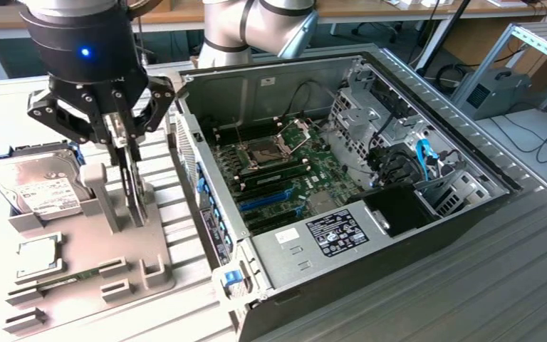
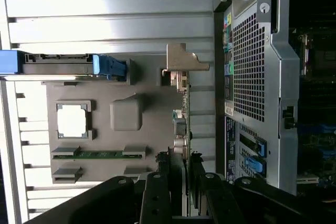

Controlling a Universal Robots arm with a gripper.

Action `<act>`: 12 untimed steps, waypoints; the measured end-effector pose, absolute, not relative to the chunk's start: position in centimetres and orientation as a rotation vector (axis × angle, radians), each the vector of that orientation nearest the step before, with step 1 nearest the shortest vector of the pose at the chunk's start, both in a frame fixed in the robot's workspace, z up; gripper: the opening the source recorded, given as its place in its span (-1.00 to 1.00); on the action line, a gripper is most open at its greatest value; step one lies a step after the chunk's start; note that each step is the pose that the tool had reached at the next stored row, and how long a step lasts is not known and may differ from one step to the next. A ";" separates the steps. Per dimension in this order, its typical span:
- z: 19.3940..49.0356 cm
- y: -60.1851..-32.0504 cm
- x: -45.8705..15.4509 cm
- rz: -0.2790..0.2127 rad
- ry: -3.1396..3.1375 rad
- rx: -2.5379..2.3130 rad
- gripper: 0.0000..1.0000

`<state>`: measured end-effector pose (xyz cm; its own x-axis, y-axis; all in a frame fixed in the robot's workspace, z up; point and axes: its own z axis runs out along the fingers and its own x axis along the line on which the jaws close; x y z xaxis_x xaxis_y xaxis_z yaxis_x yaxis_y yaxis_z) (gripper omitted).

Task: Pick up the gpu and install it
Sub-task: 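Pick up the gpu and move the gpu toward the slot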

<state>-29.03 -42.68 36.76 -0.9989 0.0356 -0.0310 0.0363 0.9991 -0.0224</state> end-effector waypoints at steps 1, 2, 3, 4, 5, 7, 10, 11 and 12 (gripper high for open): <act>37.9 -42.7 -29.0 -0.038 3.110 0.056 -0.46; 39.2 -42.6 -29.0 -0.041 3.110 0.056 -0.46; 39.6 -42.6 -29.0 -0.043 3.110 0.056 -0.46; 39.8 -42.6 -29.0 -0.044 3.110 0.056 -0.46; 40.0 -42.6 -29.0 -0.044 3.110 0.056 -0.46; 40.4 -42.6 -29.0 -0.046 3.110 0.056 -0.46; 41.4 -42.6 -29.0 -0.048 3.110 0.056 -0.46; 41.5 -42.6 -29.0 -0.049 3.110 0.056 -0.46; 41.6 -42.6 -29.0 -0.049 3.110 0.056 -0.46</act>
